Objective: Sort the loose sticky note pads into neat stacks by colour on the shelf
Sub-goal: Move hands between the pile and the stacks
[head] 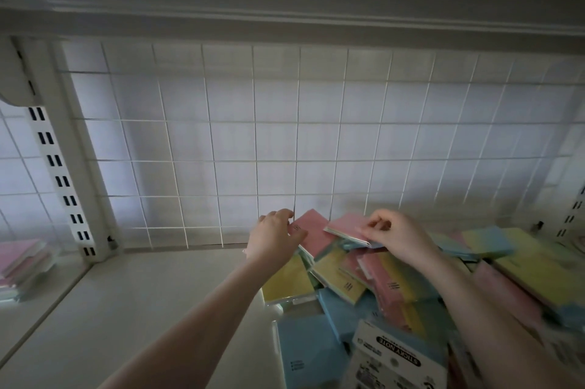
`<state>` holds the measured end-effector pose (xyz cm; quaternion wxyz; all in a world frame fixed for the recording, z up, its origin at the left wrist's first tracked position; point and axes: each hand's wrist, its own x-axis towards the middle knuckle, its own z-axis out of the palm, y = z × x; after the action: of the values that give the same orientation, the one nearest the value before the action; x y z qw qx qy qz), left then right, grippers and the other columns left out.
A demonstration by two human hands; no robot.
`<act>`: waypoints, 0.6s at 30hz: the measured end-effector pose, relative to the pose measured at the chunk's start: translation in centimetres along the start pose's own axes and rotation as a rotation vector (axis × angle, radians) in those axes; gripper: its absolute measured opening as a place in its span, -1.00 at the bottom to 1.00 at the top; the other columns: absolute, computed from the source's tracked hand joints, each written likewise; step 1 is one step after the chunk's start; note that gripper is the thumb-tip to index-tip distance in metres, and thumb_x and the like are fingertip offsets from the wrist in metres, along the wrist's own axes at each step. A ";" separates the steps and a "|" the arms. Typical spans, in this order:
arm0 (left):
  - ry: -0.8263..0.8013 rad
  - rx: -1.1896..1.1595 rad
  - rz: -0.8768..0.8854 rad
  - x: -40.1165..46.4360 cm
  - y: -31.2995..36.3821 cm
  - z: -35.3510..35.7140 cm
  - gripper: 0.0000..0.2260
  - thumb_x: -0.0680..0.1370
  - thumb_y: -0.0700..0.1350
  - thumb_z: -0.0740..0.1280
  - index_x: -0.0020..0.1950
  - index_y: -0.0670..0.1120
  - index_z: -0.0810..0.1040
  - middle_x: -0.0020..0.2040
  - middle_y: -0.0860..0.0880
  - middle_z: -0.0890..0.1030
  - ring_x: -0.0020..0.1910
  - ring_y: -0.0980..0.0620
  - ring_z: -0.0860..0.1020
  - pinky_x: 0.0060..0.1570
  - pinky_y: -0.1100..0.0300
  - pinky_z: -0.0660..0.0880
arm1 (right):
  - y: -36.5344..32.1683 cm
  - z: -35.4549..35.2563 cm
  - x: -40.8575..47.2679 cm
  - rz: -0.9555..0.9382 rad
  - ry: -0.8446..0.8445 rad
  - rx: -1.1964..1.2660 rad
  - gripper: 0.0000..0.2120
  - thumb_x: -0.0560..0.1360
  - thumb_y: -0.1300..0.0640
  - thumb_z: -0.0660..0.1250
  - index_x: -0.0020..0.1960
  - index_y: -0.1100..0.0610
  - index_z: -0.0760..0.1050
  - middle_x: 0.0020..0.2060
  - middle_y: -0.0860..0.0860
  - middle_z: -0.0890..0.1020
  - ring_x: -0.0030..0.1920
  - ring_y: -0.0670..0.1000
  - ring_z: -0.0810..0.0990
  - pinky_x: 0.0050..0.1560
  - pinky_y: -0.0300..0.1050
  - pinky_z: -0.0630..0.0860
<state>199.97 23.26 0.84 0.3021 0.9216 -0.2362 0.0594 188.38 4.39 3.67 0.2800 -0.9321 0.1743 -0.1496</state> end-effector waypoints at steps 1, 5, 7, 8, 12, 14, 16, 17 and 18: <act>0.007 -0.003 -0.009 0.1 0.0 0.1 -0.58 0.53 0.03 0.31 0.35 -0.07 0.41 0.17 -0.05 0.55 0.20 -0.06 0.43 0.12 0.10 0.40 | 0.0 0.2 0.2 0.025 0.000 -0.018 -0.79 0.44 -0.12 0.39 -0.06 -0.01 0.49 -0.07 -0.09 0.58 -0.08 -0.06 0.54 -0.17 -0.14 0.45; 0.010 -0.042 -0.055 0.4 0.2 0.4 -0.51 0.44 0.01 0.40 0.33 -0.08 0.41 0.09 -0.04 0.58 0.11 -0.04 0.49 0.00 0.14 0.42 | -0.2 0.2 0.6 0.086 -0.034 -0.035 -0.42 0.37 -0.05 0.46 0.31 0.05 0.33 0.13 -0.03 0.51 0.09 0.02 0.51 -0.03 -0.08 0.46; -0.006 -0.088 -0.085 0.5 0.4 0.3 -0.48 0.40 -0.01 0.44 0.31 -0.09 0.40 0.03 -0.03 0.57 0.06 -0.04 0.52 -0.03 0.14 0.45 | -0.3 0.2 0.7 0.095 -0.022 -0.051 -0.27 0.34 0.00 0.49 0.41 0.10 0.26 0.20 0.05 0.49 0.17 0.08 0.49 0.05 -0.03 0.47; -0.011 -0.117 -0.099 0.6 0.5 0.2 -0.48 0.39 -0.03 0.45 0.29 -0.10 0.39 0.00 -0.02 0.56 0.03 -0.03 0.52 -0.05 0.14 0.46 | -0.3 0.3 0.8 0.082 -0.008 -0.055 -0.31 0.31 0.03 0.50 0.36 0.11 0.32 0.18 0.07 0.50 0.15 0.11 0.49 0.06 0.02 0.49; -0.030 -0.201 -0.123 0.7 0.7 -0.2 -0.48 0.36 -0.13 0.47 0.27 -0.10 0.39 0.01 -0.03 0.52 -0.04 -0.01 0.53 -0.13 0.18 0.45 | -0.5 0.6 0.8 0.010 0.062 0.001 -0.66 0.27 0.17 0.47 -0.01 0.07 0.44 -0.11 0.06 0.56 -0.09 0.13 0.56 -0.17 0.07 0.51; -0.025 -0.256 -0.134 0.5 0.8 -0.2 -0.48 0.36 -0.17 0.47 0.27 -0.10 0.40 0.07 -0.07 0.52 -0.09 0.02 0.52 -0.19 0.23 0.44 | -0.7 0.6 0.5 -0.004 0.067 0.048 -0.54 0.35 0.23 0.45 0.20 0.08 0.43 0.00 0.05 0.56 -0.03 0.07 0.54 -0.18 -0.04 0.49; -0.017 -0.280 -0.152 0.4 0.8 -0.1 -0.50 0.35 -0.18 0.48 0.26 -0.14 0.44 0.11 -0.11 0.53 -0.06 0.01 0.53 -0.16 0.21 0.47 | -0.5 0.5 0.2 -0.019 0.099 0.075 -0.48 0.37 0.27 0.43 0.30 0.07 0.40 0.05 0.03 0.56 0.00 0.03 0.53 -0.16 -0.09 0.49; -0.020 -0.265 -0.158 0.4 0.9 -0.1 -0.55 0.35 -0.18 0.48 0.21 -0.17 0.48 0.09 -0.12 0.56 -0.06 -0.01 0.54 -0.12 0.16 0.51 | -0.4 0.4 0.1 -0.024 0.118 0.086 -0.47 0.37 0.28 0.43 0.30 0.06 0.41 0.06 0.01 0.57 0.00 0.02 0.53 -0.15 -0.08 0.50; -0.029 -0.237 -0.161 0.5 0.9 -0.1 -0.62 0.35 -0.17 0.48 0.13 -0.20 0.54 0.02 -0.13 0.60 -0.11 -0.01 0.55 -0.11 0.10 0.53 | -0.3 0.3 0.0 -0.016 0.134 0.095 -0.48 0.37 0.29 0.43 0.29 0.06 0.42 0.05 0.00 0.57 -0.01 0.02 0.53 -0.14 -0.07 0.51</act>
<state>199.96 22.50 1.53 0.4091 0.8963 -0.1712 -0.0067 188.59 4.74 3.59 0.3105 -0.9070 0.1778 -0.2222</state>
